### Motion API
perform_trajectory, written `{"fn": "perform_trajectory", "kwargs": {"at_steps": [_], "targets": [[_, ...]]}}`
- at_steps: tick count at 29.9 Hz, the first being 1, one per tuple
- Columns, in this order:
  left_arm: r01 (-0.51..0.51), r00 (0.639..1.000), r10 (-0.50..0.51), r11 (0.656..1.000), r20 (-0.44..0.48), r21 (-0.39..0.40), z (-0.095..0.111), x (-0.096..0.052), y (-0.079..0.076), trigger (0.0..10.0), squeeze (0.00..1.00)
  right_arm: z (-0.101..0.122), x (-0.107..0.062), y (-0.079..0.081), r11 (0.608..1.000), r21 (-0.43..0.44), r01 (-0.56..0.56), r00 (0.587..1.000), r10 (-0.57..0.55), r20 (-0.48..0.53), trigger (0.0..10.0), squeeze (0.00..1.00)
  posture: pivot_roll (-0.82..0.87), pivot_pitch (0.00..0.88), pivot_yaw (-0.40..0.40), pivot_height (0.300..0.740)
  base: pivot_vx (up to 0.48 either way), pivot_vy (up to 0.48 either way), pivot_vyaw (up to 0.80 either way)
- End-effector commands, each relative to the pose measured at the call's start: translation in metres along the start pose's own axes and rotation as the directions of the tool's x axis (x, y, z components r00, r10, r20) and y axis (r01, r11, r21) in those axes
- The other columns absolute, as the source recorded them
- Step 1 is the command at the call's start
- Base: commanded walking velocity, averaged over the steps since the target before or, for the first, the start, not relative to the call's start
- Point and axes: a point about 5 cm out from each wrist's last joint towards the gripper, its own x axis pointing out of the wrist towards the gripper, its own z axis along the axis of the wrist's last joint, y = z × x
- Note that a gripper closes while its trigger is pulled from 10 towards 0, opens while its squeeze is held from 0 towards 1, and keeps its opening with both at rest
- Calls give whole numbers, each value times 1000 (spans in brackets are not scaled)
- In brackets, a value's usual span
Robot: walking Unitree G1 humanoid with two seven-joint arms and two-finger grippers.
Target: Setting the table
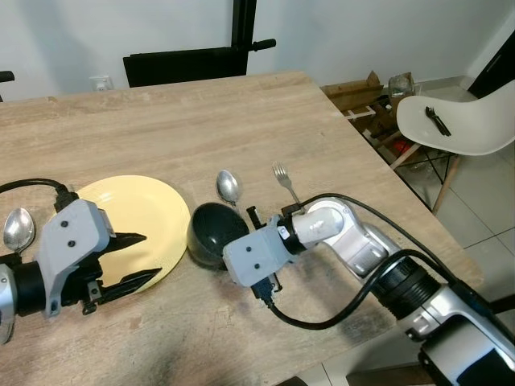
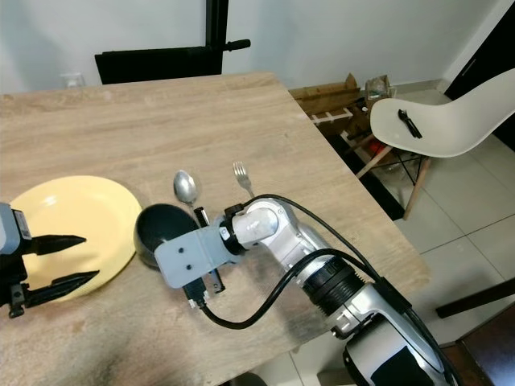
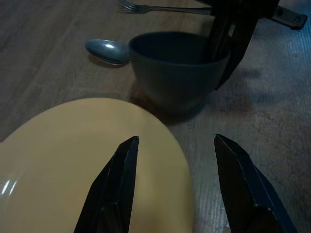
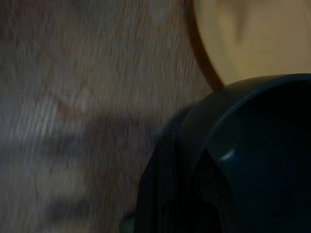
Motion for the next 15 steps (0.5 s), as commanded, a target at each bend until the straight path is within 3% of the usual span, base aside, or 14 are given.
{"fn": "perform_trajectory", "kwargs": {"at_steps": [1, 6, 9, 13, 15], "targets": [[18, 1000, -18, 1000, 0, -4, 2, 0, -2, 10000, 0, 3, -6, -3, 999, -51, -1, 1000, 1, -9, 10000, 0, 9, 40, -32, 740, 0, 0, 0], [31, 1000, -31, 1000, -3, -4, -1, 4, -2, 10000, 0, 10, -23, -6, 987, -155, -34, 999, 28, -38, 10000, 0, -16, 39, -20, 740, 0, 0, 0], [40, 999, -40, 999, -3, -1, -1, 6, -1, 10000, 0, 14, -25, -6, 971, -225, -85, 995, 72, -63, 10000, 0, -21, 38, -17, 740, 0, 0, 0], [41, 999, -41, 999, 0, 0, -1, 7, 0, 10000, 0, 18, -25, -7, 961, -254, -112, 993, 100, -61, 10000, 0, -22, 34, -19, 740, 0, 0, 0], [41, 999, -41, 999, 5, 0, 0, 9, -1, 10000, 0, 20, -24, -8, 953, -272, -134, 991, 122, -60, 10000, 231, -19, 34, -23, 740, 0, 0, 0]]}}
